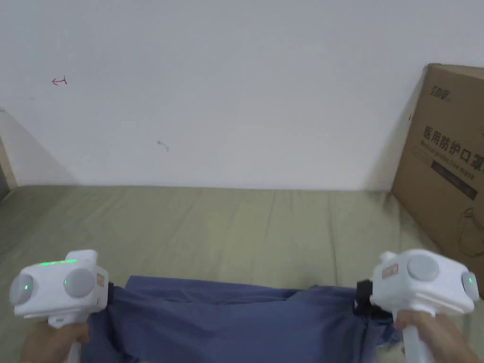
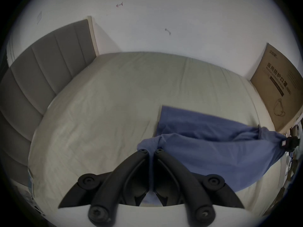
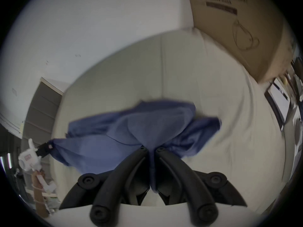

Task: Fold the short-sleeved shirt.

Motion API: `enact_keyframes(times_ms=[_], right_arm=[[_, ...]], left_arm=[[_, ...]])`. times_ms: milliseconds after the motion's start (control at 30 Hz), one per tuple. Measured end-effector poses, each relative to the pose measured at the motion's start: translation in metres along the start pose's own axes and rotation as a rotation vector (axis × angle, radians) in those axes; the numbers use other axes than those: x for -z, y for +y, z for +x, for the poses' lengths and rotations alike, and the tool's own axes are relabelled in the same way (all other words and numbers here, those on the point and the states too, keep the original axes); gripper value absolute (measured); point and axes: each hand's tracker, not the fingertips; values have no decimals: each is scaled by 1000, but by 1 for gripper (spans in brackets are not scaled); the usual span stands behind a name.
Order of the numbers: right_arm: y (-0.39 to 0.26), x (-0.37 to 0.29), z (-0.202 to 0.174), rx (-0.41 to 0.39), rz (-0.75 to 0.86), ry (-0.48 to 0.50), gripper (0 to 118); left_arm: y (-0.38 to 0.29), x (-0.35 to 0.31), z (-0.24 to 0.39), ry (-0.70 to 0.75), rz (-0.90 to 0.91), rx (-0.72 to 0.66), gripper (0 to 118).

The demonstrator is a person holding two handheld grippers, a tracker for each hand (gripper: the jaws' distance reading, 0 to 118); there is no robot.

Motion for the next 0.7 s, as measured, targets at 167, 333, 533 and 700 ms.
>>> enact_keyframes(times_ms=[167,333,533,700], right_arm=[[-45,-19,19,-114,39,-23,4],[-103,-64,36,-63,105,71,4],[-193,-125,36,-146,133,48,4],[-272,-154,59,-153,104,36,4]], left_arm=[[-25,-6,-18,-4,34,22,1],[-76,-50,-41,-33,59,22,1],[-164,-122,-71,-44,67,62,1],[-250,-163,-89,-31,12,124,1]])
